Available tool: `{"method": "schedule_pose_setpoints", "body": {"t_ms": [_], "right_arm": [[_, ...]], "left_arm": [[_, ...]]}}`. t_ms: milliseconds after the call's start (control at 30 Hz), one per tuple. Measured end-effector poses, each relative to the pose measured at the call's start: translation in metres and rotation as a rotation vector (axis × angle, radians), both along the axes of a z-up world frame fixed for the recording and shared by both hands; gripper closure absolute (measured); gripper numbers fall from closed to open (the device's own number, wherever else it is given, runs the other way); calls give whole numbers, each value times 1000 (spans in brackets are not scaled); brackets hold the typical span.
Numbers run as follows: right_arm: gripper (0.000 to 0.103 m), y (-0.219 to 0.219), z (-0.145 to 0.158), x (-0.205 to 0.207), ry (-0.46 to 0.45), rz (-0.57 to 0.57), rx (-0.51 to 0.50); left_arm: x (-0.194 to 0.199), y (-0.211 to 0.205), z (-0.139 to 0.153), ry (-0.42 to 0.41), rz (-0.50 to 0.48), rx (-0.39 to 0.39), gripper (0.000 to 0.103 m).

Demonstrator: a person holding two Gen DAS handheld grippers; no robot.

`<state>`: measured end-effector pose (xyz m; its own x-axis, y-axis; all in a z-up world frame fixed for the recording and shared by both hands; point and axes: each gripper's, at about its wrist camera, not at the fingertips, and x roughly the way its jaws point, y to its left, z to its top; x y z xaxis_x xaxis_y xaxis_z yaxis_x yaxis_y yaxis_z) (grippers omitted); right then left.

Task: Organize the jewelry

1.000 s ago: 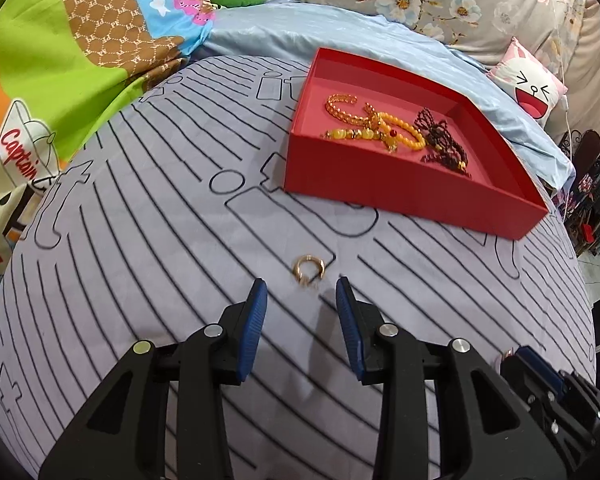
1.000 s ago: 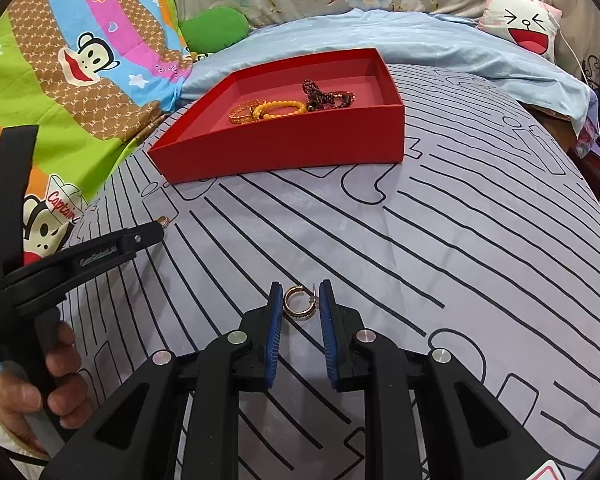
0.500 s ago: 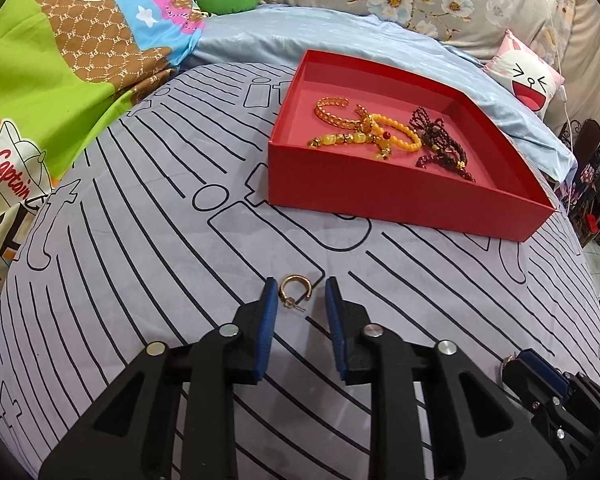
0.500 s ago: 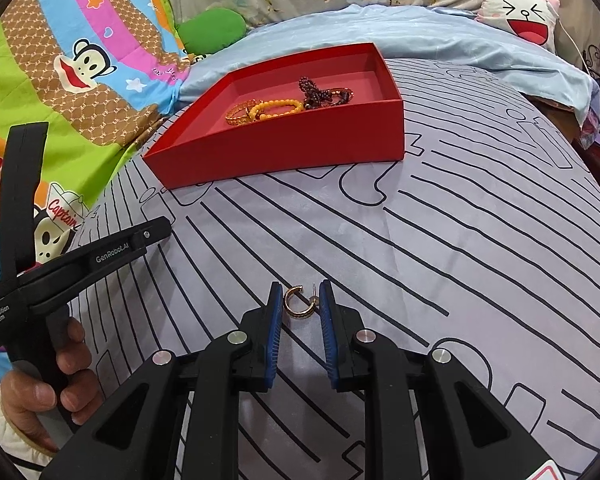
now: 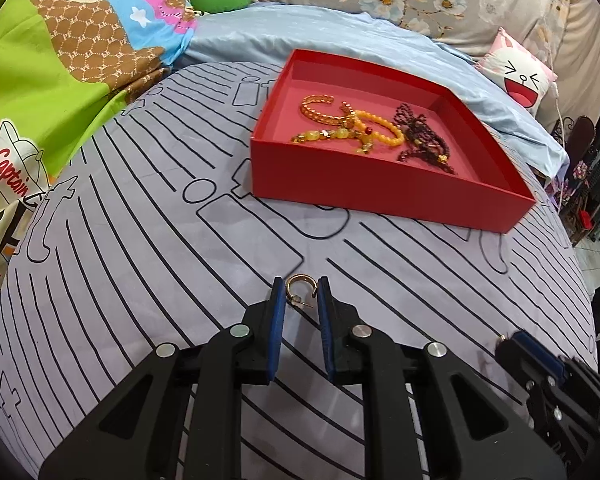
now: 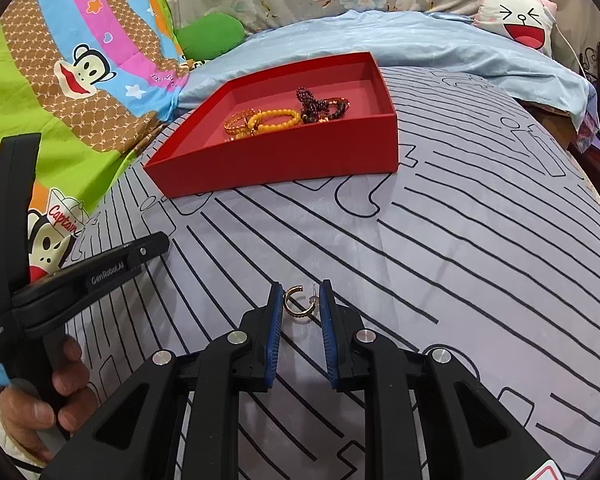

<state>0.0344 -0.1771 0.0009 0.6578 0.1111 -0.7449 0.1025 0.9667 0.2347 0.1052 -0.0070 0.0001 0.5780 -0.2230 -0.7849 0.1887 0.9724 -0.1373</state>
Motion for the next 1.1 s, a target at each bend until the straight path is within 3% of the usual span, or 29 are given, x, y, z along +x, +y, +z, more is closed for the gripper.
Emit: {"method": "schedule_pose_setpoints", "body": {"t_ms": [533, 767, 1100], "right_arm": [[85, 1, 23, 16, -59, 11, -23], [85, -3, 35, 35, -92, 18, -32], [85, -14, 64, 74, -160, 27, -44]], "left_arm": [[-12, -9, 15, -15, -43, -11, 87], [0, -16, 23, -31, -54, -4, 87], [35, -33, 57, -102, -89, -3, 87]]}}
